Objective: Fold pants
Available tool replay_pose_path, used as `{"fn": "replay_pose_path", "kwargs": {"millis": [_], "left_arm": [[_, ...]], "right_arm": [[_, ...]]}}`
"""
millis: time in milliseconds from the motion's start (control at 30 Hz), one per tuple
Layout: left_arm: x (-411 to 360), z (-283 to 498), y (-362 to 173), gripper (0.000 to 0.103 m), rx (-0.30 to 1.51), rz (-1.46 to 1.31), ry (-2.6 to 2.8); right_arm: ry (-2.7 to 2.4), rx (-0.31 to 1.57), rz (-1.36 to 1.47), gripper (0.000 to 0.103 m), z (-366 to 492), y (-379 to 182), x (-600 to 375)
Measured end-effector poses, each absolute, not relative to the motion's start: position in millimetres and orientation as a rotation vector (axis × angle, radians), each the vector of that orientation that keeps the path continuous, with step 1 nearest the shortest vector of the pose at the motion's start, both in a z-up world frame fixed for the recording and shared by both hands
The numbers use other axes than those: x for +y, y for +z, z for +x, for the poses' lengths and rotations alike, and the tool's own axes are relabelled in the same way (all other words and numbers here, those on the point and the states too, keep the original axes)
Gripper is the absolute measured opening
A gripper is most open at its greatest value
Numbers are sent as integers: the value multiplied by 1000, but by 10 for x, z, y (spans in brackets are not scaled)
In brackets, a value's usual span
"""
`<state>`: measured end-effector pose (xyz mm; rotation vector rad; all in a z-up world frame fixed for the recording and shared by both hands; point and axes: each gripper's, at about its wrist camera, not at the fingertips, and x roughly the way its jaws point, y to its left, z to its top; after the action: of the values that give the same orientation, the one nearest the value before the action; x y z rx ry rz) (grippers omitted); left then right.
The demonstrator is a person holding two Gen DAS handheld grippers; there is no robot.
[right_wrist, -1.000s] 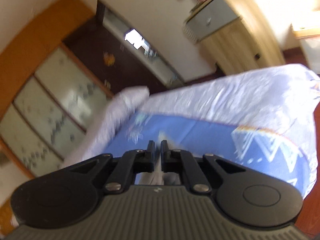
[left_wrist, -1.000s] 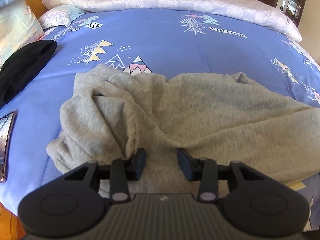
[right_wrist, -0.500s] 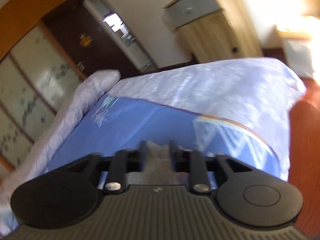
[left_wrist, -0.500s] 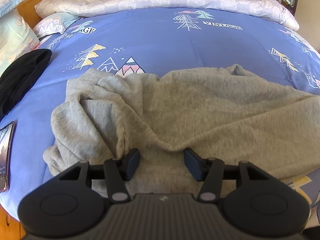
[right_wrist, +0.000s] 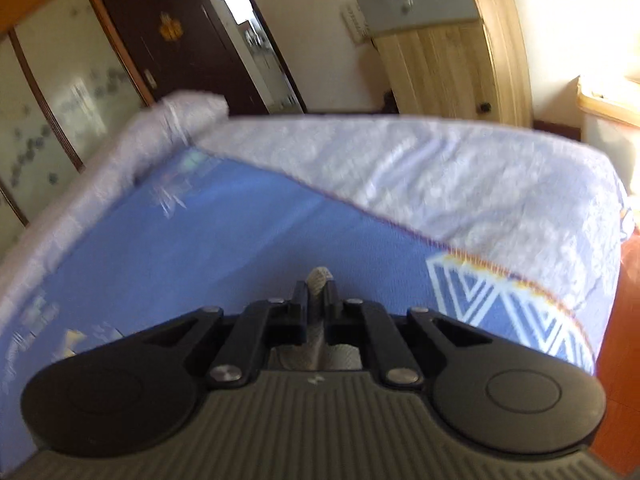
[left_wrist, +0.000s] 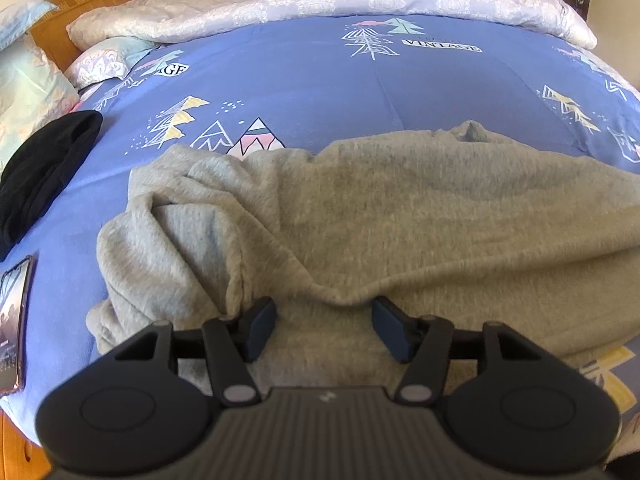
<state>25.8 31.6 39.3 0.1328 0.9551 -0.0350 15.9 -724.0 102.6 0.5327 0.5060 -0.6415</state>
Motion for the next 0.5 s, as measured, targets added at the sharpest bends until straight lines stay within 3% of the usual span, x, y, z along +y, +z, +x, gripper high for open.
{"fn": "replay_pose_path", "kwargs": {"millis": [100,233,500], "left_arm": [[304,264,388,59,955,130,-30],[339,278,457,59,966,104,-47],[471,395,852,59,859,10,-82]], "right_arm": [[-657,518,509,17,190,909,-7249],[-676,517,579,44,65,1048,-7299],[-692,568,389,44,-80,1238,-6927]]}}
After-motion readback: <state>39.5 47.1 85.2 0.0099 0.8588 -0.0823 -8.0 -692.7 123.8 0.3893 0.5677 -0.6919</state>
